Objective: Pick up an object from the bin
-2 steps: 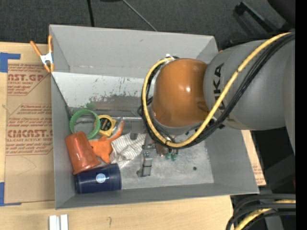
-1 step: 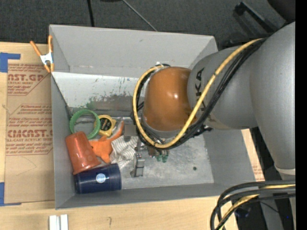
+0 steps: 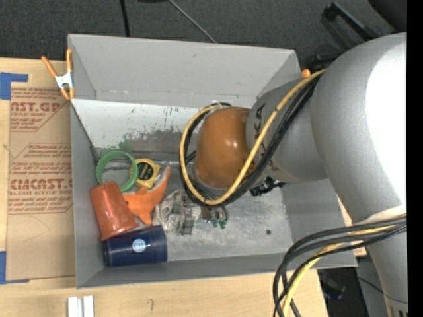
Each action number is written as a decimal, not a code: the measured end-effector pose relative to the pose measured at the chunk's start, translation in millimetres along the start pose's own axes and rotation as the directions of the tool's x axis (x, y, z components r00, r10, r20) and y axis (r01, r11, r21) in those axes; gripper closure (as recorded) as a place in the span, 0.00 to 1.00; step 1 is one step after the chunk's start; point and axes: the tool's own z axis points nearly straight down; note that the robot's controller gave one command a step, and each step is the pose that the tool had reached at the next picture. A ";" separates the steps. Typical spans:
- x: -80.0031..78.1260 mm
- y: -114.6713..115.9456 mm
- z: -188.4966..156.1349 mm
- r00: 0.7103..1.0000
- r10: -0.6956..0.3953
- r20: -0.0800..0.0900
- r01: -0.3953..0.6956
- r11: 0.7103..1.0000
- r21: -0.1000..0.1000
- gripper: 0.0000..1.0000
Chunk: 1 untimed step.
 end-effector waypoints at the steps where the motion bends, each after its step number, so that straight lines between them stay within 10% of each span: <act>1: 0.0 0.0 0.0 1.000 0.000 0.000 0.000 1.000 0.000 1.00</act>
Offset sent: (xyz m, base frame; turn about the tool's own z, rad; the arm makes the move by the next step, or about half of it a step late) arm -0.0156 0.0079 0.1683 0.0346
